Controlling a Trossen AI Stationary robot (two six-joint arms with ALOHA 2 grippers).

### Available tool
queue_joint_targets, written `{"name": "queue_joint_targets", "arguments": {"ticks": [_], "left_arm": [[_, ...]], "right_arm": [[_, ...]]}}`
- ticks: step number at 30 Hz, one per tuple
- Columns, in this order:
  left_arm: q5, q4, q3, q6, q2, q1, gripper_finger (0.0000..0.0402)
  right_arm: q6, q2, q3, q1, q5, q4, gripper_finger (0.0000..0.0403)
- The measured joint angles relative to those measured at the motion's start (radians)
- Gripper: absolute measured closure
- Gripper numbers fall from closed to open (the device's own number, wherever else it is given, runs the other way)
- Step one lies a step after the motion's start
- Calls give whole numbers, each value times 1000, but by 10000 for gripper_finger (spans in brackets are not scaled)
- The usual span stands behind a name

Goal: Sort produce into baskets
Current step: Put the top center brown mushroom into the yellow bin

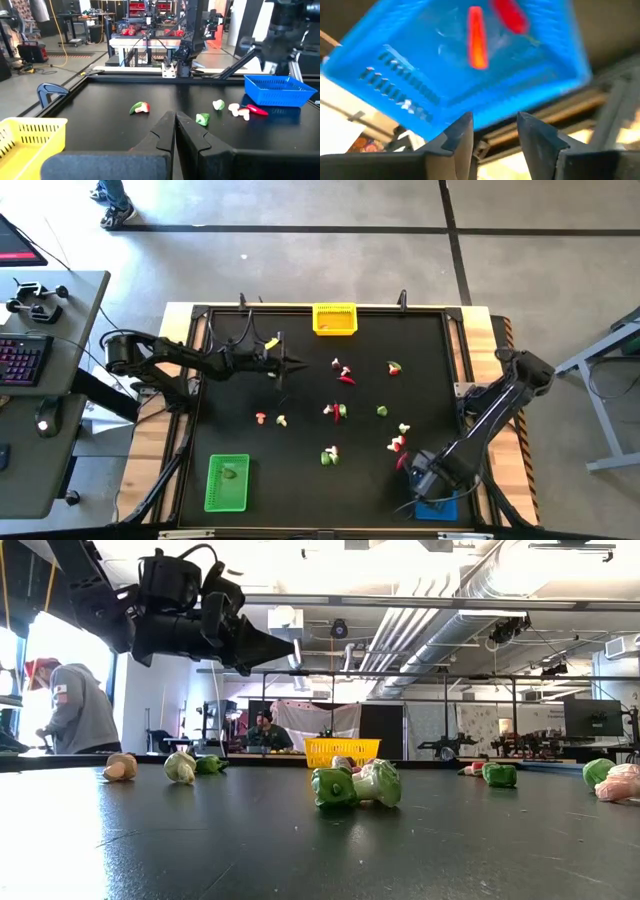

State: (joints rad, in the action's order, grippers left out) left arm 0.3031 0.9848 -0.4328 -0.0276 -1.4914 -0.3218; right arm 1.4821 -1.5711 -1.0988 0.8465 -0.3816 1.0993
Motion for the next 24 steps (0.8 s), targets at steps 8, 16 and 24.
{"name": "queue_joint_targets", "arguments": {"ticks": [8, 16, 24], "left_arm": [[10, -2, 0, 34, 5, -15, 401], [49, -124, 0, 31, 6, -26, 401], [50, -172, 0, -42, 6, -28, 401]], "right_arm": [[-173, 185, 0, -96, 410, 91, 368], [-650, 251, 0, -410, 777, 63, 381], [-1136, 200, 0, -783, 721, -349, 400]]}}
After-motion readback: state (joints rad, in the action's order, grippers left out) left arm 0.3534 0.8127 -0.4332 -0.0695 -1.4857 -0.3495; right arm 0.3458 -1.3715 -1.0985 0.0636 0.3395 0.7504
